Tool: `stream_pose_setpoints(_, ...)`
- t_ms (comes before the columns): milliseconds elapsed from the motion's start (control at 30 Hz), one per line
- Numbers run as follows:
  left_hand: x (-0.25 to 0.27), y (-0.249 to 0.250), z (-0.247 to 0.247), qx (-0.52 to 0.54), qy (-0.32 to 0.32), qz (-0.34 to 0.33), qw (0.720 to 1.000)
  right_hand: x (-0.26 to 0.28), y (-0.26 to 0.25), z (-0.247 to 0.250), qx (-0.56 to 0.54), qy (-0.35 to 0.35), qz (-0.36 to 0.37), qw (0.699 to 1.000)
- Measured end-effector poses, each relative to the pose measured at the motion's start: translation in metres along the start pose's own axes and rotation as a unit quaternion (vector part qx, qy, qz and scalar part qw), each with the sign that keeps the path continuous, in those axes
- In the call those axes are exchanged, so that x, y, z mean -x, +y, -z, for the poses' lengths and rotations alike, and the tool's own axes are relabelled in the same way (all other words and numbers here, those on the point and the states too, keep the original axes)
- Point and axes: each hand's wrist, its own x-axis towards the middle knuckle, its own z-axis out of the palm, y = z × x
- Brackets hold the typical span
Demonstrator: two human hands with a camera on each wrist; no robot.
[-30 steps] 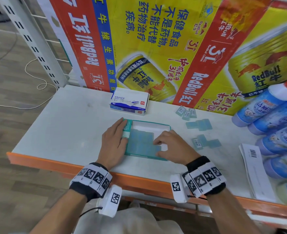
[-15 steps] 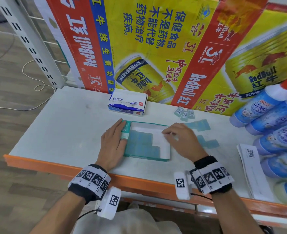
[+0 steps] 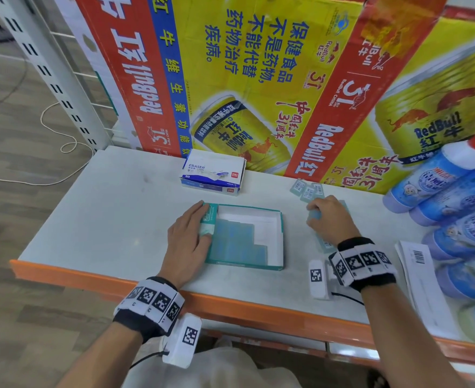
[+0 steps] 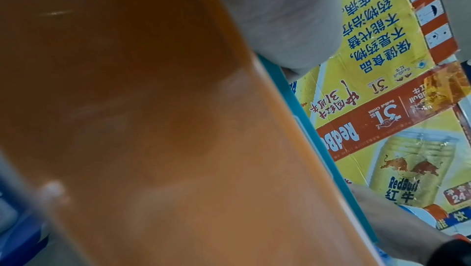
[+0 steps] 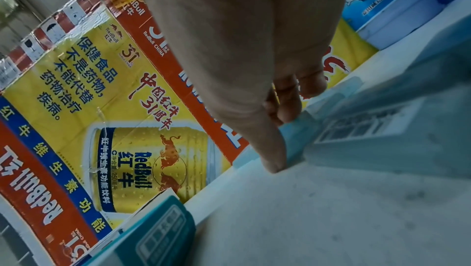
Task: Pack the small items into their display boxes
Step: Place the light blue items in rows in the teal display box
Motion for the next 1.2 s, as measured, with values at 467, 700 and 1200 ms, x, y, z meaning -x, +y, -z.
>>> stream_pose_setpoints(467,0.001,0.001,-0.001,-0.005,0.003,0.005,1.000,0.026,-0.067,-0.014,-0.230,-0.007,0.146,0.962)
stream_pose_setpoints(700,0.000,0.002,-0.002,-0.016,0.009,-0.001,1.000,0.024,-0.072,-0.026,-0.167,-0.021,0.131,0.977)
stream_pose_setpoints(1200,0.001,0.004,-0.004,-0.028,0.006,0.005,1.000,0.025,-0.067,-0.037,-0.055,-0.040,0.139,0.988)
